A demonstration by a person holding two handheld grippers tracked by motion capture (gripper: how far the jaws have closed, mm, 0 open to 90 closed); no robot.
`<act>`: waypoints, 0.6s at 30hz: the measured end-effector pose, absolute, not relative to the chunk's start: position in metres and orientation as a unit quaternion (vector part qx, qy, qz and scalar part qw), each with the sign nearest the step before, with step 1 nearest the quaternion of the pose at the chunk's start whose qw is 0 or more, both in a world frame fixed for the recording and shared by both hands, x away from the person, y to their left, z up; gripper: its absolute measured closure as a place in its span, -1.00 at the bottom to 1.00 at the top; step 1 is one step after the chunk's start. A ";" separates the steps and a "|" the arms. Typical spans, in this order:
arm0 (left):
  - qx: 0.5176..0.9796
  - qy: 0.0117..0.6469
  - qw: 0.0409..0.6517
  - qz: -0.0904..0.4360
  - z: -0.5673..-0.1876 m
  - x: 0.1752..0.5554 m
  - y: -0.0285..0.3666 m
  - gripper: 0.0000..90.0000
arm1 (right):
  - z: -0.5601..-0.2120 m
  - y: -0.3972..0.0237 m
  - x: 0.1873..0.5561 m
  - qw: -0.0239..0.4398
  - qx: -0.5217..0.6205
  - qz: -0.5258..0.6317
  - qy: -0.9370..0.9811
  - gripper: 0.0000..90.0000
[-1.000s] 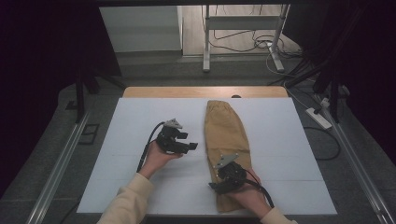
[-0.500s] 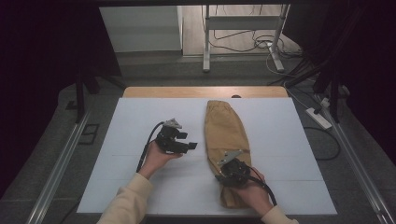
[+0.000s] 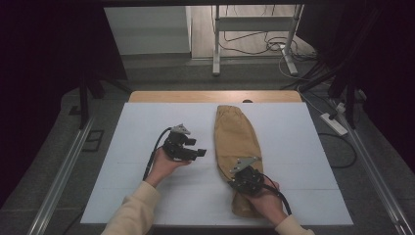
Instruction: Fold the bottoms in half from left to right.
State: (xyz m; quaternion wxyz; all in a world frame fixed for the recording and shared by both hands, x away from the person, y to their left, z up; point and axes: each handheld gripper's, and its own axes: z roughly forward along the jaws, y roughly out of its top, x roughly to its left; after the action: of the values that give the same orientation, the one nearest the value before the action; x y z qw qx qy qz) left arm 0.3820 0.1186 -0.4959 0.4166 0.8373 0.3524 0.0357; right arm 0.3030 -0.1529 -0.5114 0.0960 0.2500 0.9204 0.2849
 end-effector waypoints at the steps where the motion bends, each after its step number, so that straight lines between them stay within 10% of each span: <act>1: 0.838 0.352 0.416 0.036 -0.496 0.382 0.119 -0.31 | -0.511 -0.153 0.303 0.096 0.249 0.286 0.920 0.85; 18: 0.835 0.352 0.421 0.040 -0.493 0.382 0.122 -0.31 | -0.508 -0.148 0.298 0.070 0.234 0.320 0.915 0.85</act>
State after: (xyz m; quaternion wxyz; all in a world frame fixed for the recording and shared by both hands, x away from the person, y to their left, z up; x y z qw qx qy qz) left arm 0.3819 0.1217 -0.4933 0.4209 0.8350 0.3522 0.0399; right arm 0.2981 -0.1479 -0.5078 0.0705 0.2337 0.9154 0.3202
